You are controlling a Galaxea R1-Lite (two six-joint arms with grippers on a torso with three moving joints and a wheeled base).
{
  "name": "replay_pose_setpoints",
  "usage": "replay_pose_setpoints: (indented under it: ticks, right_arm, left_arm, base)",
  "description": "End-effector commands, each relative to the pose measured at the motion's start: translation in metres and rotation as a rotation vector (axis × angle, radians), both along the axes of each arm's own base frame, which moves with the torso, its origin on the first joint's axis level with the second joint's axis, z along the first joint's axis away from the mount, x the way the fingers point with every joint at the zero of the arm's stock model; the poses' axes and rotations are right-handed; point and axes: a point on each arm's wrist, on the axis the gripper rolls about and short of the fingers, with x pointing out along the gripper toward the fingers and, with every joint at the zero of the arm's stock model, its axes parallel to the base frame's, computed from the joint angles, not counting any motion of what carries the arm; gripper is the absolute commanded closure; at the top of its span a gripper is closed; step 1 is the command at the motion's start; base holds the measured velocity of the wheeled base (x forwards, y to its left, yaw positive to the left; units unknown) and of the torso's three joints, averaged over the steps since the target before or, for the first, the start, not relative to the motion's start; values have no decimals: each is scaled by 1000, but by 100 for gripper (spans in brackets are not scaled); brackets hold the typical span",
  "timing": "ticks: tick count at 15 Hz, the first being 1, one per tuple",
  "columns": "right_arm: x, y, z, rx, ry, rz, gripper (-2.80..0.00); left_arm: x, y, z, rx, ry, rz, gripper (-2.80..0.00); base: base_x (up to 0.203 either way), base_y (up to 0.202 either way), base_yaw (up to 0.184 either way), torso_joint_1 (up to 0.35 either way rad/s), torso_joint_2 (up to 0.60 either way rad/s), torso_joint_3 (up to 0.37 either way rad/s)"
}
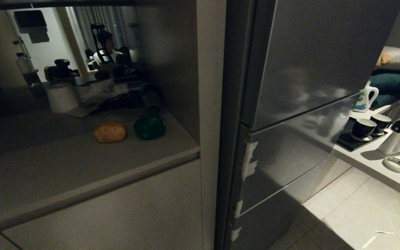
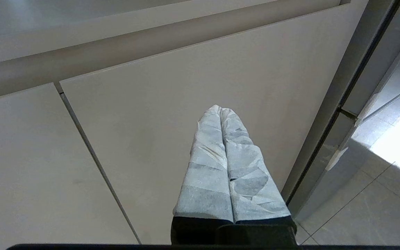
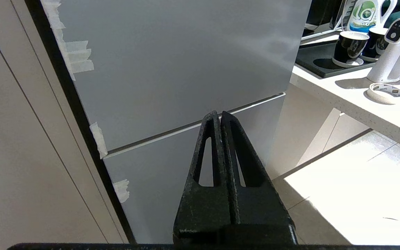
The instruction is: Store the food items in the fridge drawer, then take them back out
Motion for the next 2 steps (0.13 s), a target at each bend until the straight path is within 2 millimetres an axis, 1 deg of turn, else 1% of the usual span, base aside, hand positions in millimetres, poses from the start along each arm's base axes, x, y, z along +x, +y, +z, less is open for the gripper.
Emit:
replay_pose_setpoints:
  ticks: [1, 2]
  right_arm:
    - [3, 0, -9, 1, 32, 0, 0]
    - [3, 0, -9, 1, 34, 0, 0]
  left_arm:
    - [0, 0, 0, 0, 0, 1, 0]
    - [0, 0, 0, 0, 2, 1, 0]
  base:
    - [0, 0, 0, 0, 0, 0]
    - [0, 0, 0, 0, 0, 0]
